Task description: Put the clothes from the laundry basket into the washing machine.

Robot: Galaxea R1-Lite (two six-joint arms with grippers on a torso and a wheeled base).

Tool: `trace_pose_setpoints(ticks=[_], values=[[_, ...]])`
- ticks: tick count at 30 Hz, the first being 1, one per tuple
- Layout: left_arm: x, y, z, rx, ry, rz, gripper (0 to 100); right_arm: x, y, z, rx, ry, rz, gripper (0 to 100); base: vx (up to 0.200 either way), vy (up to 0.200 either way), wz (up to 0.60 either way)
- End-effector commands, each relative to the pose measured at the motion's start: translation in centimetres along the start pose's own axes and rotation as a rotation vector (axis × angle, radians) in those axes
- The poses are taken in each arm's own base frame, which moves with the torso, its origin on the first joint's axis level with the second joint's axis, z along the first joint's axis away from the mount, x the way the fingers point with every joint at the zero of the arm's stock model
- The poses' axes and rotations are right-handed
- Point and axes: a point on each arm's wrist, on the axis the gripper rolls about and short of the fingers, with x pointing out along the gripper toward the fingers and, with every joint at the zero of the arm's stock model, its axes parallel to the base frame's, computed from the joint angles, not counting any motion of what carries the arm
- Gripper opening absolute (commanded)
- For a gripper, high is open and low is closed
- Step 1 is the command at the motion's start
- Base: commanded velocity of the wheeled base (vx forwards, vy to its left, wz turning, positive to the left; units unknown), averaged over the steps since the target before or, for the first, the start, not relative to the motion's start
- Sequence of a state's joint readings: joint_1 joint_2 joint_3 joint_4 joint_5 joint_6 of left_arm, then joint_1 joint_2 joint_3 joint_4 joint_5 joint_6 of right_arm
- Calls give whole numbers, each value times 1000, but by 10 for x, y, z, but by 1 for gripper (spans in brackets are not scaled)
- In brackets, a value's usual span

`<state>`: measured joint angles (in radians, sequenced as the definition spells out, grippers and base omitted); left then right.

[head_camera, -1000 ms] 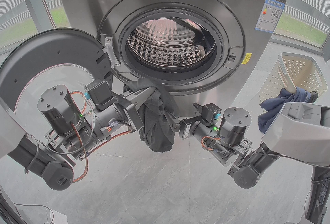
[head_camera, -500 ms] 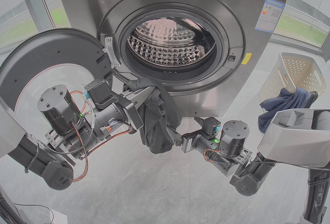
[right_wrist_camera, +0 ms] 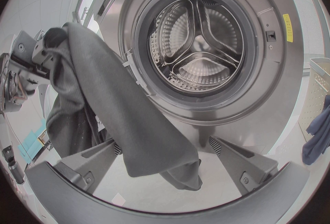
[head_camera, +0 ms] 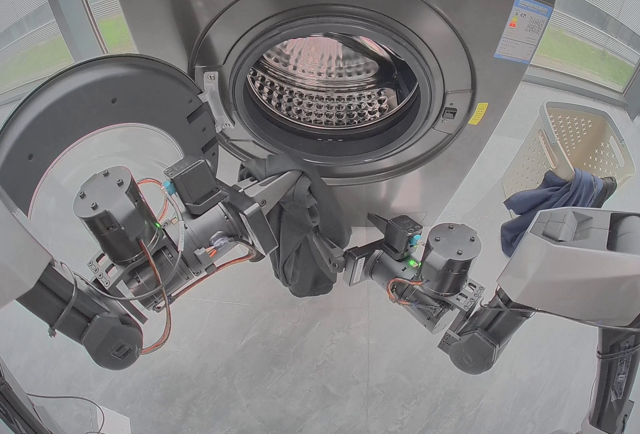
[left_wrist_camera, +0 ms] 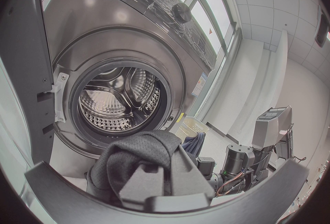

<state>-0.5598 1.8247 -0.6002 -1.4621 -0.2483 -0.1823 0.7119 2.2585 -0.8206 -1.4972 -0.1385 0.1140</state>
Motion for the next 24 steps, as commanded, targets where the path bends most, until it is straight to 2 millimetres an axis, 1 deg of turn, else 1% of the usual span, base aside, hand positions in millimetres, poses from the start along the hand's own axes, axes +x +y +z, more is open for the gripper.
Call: trace_pose_setpoints(ticks=[1,15,20,24], values=[[0,0,-1,-1,3,-1,0,2,-1,12,4,-39,-3,100,0,0,0],[-1,-2,2,-2,-4,-7,0,23,-2,15,11,-95,19,100,0,0,0],[1,-2,0,-3,1,-8,0,23,5,9,10,-82,40,100,0,0,0],[0,-1,-1,-4,4,-6,0,25,11,12,13,-97,78,100,0,0,0]])
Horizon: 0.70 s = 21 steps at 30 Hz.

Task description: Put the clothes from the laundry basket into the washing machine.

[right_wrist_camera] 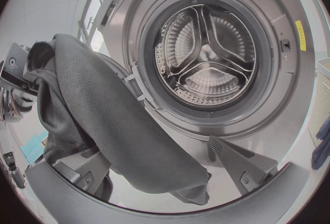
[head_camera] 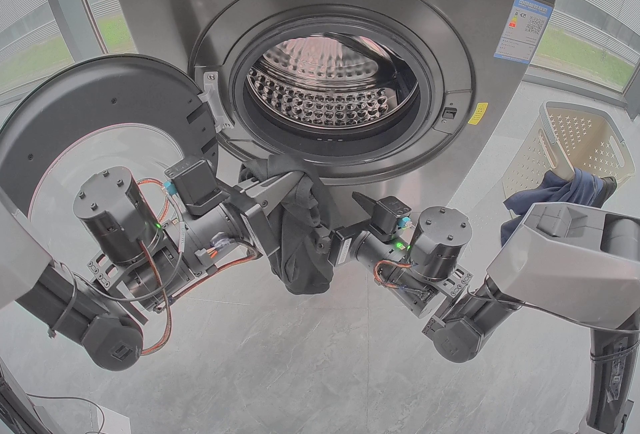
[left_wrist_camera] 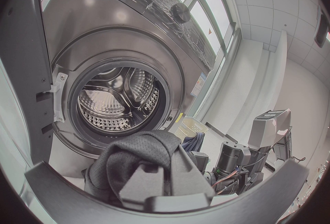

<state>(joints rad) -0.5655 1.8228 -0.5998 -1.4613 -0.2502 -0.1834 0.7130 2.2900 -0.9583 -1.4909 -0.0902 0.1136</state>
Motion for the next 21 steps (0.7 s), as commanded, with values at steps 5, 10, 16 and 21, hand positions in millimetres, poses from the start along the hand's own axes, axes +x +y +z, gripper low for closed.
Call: trace_pose_setpoints(ticks=[5,10,16,21], values=[[1,1,-3,-2,8,3,0,3,7,-1,4,-19,39,100,0,0,0],[2,2,-5,-3,12,5,0,1,7,1,6,-21,42,0,0,0,0],[2,6,-7,-12,18,17,0,-10,4,27,9,-67,34,0,0,0,0],[2,6,-6,-47,16,18,0,-24,2,54,10,-106,32,0,0,0,0]])
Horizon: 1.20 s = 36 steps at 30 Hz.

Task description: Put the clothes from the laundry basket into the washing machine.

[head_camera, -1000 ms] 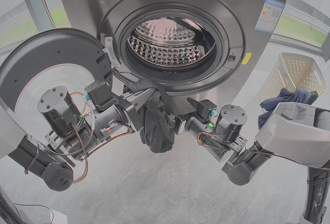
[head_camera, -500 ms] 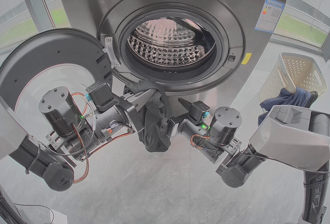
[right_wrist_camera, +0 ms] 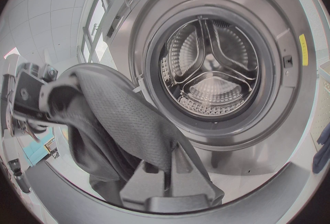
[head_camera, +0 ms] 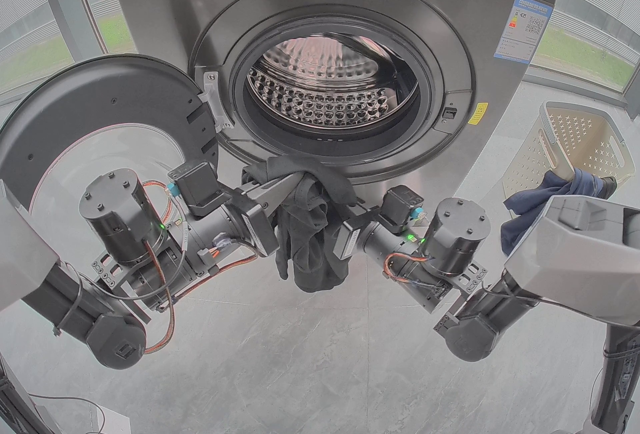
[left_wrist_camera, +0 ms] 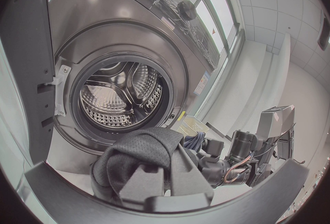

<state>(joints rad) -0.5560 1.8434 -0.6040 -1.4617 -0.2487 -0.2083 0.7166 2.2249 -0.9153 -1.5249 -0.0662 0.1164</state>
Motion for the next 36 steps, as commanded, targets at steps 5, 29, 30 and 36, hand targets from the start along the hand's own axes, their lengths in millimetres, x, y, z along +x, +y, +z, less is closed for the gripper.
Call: trace_pose_setpoints(ticks=[5,29,30,36], values=[[1,2,-2,-24,5,7,0,-24,3,40,4,-47,15,0,0,0,0],[-3,41,-48,-31,94,129,100,-34,5,56,20,-78,11,0,0,0,0],[-3,42,-47,-29,92,134,100,-33,3,57,21,-81,6,0,0,0,0],[-6,43,-48,-26,100,139,100,-34,-1,65,21,-105,-5,0,0,0,0]])
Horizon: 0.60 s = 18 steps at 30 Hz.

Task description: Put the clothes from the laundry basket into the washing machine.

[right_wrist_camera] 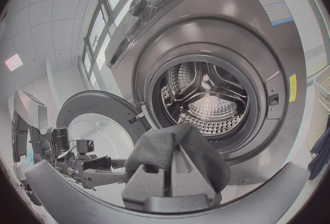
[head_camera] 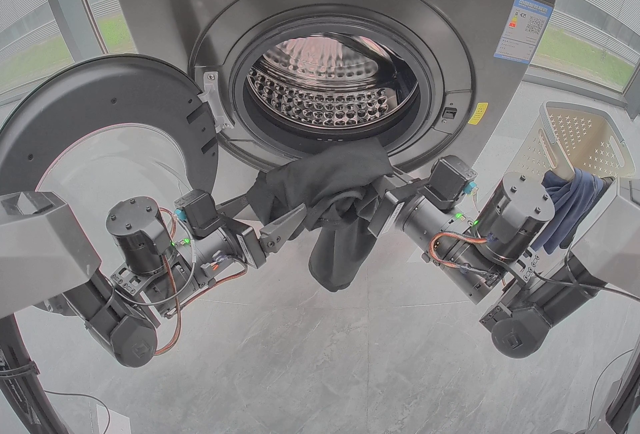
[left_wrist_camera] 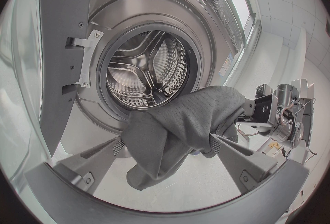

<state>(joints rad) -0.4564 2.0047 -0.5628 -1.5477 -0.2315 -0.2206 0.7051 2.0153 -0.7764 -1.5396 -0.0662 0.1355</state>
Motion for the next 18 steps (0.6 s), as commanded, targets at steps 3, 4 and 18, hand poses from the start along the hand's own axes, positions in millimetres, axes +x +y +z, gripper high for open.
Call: trace_pose_setpoints(ticks=[3,4,18], values=[[-4,0,-3,-1,18,3,100,0,-3,7,-3,-18,-9,0,0,0,0],[-3,0,-3,-1,18,2,100,0,-4,7,-3,-19,-12,0,0,0,0],[-1,0,-24,-5,83,3,100,3,-9,10,-6,-37,-36,0,0,0,0]])
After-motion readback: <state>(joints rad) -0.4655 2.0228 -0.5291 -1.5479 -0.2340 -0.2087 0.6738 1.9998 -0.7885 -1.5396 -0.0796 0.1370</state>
